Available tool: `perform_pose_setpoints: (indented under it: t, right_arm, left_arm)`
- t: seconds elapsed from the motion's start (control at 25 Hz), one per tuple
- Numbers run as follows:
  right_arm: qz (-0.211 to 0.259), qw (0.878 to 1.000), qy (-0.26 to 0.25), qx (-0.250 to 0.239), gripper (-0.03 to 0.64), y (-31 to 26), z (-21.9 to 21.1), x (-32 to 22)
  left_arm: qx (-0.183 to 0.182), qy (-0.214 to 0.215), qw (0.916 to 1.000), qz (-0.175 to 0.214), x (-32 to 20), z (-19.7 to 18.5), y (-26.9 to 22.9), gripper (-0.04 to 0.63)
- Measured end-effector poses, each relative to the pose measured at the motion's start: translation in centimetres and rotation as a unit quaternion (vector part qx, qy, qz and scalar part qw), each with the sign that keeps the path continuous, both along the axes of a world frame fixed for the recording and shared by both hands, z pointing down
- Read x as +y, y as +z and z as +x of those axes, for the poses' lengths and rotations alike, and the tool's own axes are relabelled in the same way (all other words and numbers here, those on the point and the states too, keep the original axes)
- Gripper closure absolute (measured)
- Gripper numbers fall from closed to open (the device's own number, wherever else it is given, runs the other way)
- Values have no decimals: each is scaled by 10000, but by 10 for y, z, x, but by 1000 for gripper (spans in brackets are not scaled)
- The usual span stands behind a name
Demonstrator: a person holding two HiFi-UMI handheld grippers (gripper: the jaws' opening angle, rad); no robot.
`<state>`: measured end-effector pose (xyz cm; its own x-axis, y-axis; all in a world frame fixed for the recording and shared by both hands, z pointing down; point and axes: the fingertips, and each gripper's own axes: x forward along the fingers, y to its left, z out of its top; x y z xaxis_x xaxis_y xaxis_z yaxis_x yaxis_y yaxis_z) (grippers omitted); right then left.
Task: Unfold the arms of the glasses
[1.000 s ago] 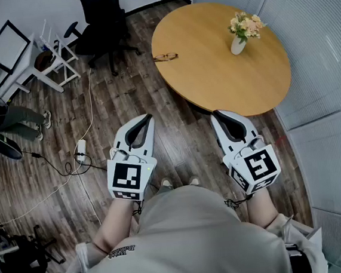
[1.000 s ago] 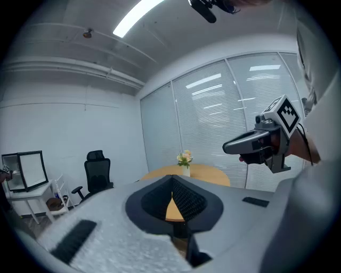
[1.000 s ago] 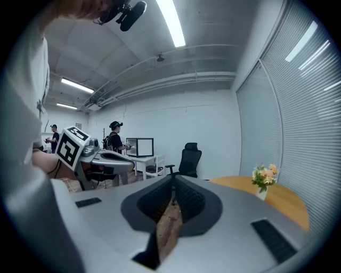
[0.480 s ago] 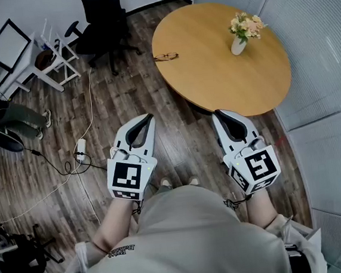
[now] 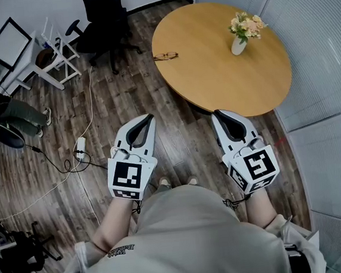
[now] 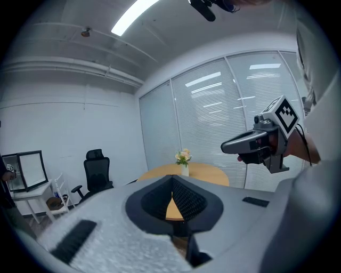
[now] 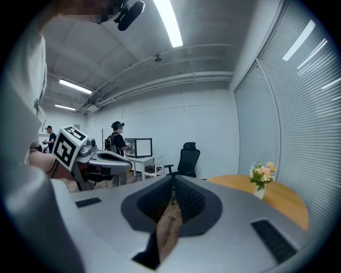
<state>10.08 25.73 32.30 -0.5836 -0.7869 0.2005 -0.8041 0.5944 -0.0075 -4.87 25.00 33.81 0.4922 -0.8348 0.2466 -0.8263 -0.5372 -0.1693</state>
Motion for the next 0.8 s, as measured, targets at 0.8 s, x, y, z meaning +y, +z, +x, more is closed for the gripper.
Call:
perform_pose_setpoints:
  t: [0.8]
  right_arm:
    - [-74,9990,-449,2,577,20,53,-3]
  left_arm:
    - [-104,-393,9991,-125,4,47,14,572]
